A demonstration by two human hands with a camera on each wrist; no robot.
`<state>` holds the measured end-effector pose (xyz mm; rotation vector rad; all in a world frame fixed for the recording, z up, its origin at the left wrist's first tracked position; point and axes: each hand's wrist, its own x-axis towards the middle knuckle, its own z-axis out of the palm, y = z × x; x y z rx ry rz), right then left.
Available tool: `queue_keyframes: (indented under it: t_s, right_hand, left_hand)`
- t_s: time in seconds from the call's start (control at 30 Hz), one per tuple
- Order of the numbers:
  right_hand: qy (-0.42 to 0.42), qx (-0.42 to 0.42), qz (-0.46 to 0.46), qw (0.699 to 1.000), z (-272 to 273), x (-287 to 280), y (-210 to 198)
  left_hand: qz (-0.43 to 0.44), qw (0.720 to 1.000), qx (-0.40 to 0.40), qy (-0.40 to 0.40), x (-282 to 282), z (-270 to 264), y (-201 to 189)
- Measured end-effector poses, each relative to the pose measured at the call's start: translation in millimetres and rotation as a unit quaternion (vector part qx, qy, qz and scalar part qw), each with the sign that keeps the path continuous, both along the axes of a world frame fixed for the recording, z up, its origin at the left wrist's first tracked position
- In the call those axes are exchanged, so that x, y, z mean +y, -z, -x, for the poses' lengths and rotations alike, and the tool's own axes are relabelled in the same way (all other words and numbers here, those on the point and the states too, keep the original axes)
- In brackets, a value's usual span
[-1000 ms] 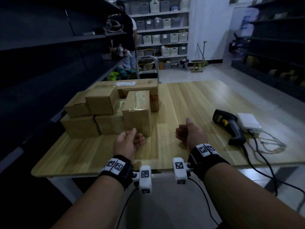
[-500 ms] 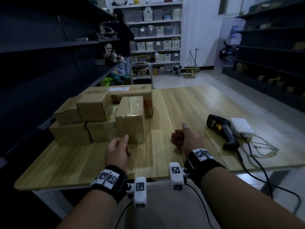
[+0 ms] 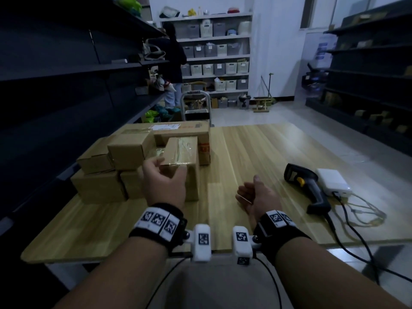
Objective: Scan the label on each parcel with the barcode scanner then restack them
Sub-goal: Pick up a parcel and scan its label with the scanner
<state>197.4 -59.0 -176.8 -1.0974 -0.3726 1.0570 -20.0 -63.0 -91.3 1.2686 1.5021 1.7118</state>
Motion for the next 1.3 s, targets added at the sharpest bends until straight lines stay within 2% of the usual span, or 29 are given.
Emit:
queue_keyframes:
  t_s: [0.1,0.23,0.33,0.57,0.77,1.0,1.1,1.3]
  right_hand:
    - [0.009,0.013,-0.008,1.000,-0.1,1.1,-1.4]
    - [0.006,0.030,-0.009,0.999,0.2,-3.1,-6.0]
    - [0.003,0.040,-0.012,0.999,-2.0,-4.2,-6.7]
    - [-0.003,0.051,-0.012,0.999,-3.7,-4.3,-5.9]
    - [-0.030,0.053,-0.020,0.998,-6.0,-9.5,-7.8]
    - [-0.085,0.007,0.016,0.996,-10.0,-19.6,-14.3]
    - [-0.101,0.008,0.013,0.995,-10.9,-20.9,-16.1]
    - [-0.098,0.031,-0.014,0.995,-9.3,-14.0,-15.3]
  left_hand:
    - [0.047,0.993,0.110,-0.012,22.4,-4.3,-19.1]
    - [0.114,0.950,0.291,-0.002,40.4,-6.1,-14.3]
    - [0.135,0.928,0.347,0.009,42.1,-4.7,-9.4]
    - [0.139,0.946,0.291,0.031,32.0,-3.5,-14.3]
    - [0.078,0.989,0.105,0.067,7.6,-11.6,8.3]
    - [0.104,0.988,-0.039,0.105,1.2,-25.6,18.8]
    - [0.123,0.985,-0.049,0.113,2.1,-28.6,23.1]
    - [0.140,0.981,-0.018,0.133,11.1,-30.7,33.9]
